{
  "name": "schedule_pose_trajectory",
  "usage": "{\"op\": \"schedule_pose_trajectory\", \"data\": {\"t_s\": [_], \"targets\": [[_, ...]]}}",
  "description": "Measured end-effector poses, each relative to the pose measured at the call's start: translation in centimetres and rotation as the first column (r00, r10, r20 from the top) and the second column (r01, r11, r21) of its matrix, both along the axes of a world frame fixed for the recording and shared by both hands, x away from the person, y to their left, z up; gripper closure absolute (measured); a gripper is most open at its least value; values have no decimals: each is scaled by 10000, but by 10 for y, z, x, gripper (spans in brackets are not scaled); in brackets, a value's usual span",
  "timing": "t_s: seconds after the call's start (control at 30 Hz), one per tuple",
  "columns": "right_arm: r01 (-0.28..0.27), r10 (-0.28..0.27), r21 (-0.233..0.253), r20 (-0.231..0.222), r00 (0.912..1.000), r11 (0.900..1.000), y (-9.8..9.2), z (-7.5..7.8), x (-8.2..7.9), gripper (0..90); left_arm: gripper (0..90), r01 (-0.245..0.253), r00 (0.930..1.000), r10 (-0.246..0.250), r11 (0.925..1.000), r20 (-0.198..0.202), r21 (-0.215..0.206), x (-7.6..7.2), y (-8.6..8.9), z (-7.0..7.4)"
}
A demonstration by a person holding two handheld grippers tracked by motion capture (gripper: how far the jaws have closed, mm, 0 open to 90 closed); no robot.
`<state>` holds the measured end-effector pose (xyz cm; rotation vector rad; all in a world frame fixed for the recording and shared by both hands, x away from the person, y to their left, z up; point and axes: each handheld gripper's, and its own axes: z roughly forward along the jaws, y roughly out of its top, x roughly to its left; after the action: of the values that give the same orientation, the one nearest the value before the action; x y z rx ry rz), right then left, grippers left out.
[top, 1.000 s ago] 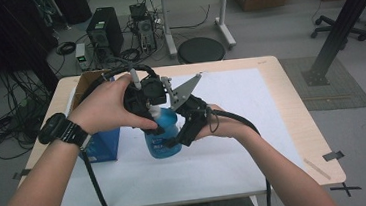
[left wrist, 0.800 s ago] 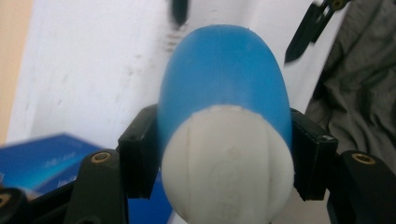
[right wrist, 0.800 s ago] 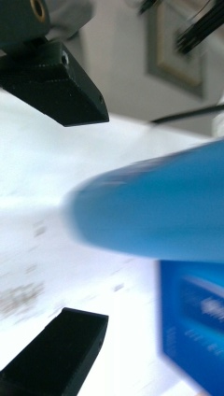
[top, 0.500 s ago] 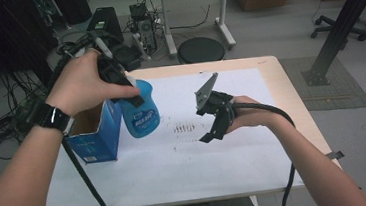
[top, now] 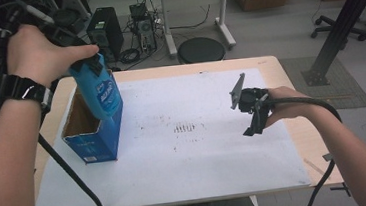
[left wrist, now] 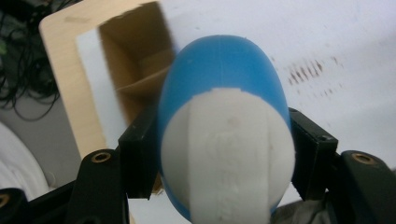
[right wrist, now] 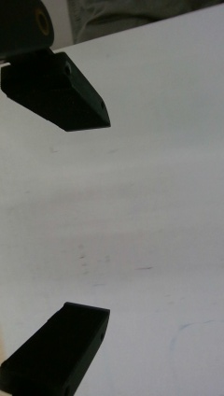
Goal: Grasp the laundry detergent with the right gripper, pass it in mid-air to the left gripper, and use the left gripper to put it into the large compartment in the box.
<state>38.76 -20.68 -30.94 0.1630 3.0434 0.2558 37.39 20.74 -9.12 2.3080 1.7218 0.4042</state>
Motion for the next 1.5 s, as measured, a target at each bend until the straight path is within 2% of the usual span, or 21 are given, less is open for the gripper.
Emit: {"op": "schedule_pose_trajectory", "data": {"t_s": [0.07, 0.17, 0.27, 0.33, 0.43, 0.53, 0.63, 0.87, 1.1, 1.5], "targets": [[303, -302, -362, 56, 9995, 9989, -9, 1, 0, 75, 380, -376, 9993, 376, 9993, 29, 11, 1, 10, 1], [436, -430, -565, 120, 9990, 9975, -21, 4, 2, 79, 380, -904, 9958, 904, 9959, 116, -9, 3, 22, 1], [636, -627, -527, 178, 9979, 9966, -31, 9, 3, 80, 380, -1299, 9914, 1300, 9915, 170, -62, 4, 32, -1], [685, -677, -517, 162, 9976, 9963, -36, 10, 4, 81, 380, -1629, 9859, 1636, 9864, 347, -228, 5, 39, -3], [655, -637, -805, 257, 9976, 9946, -41, 12, 4, 81, 380, -1940, 9803, 1944, 9809, 342, -150, 7, 47, -8], [808, -789, -757, 283, 9965, 9939, -43, 14, 5, 81, 380, -2128, 9766, 2129, 9771, 290, -85, 8, 52, -15], [847, -823, -770, 329, 9961, 9934, -45, 14, 5, 81, 380, -2192, 9754, 2191, 9757, 242, 8, 9, 54, -23], [759, -739, -770, 288, 9968, 9941, -44, 12, 6, 82, 380, -2094, 9778, 2094, 9777, -4, 154, 14, 51, -46], [780, -753, -905, 322, 9966, 9928, -44, 8, 4, 86, 381, -2041, 9786, 2048, 9784, -216, 331, 20, 51, -73], [718, -689, -877, 363, 9970, 9936, -40, 7, 0, 89, 381, -1976, 9776, 1996, 9797, -666, 344, 25, 54, -115]]}}
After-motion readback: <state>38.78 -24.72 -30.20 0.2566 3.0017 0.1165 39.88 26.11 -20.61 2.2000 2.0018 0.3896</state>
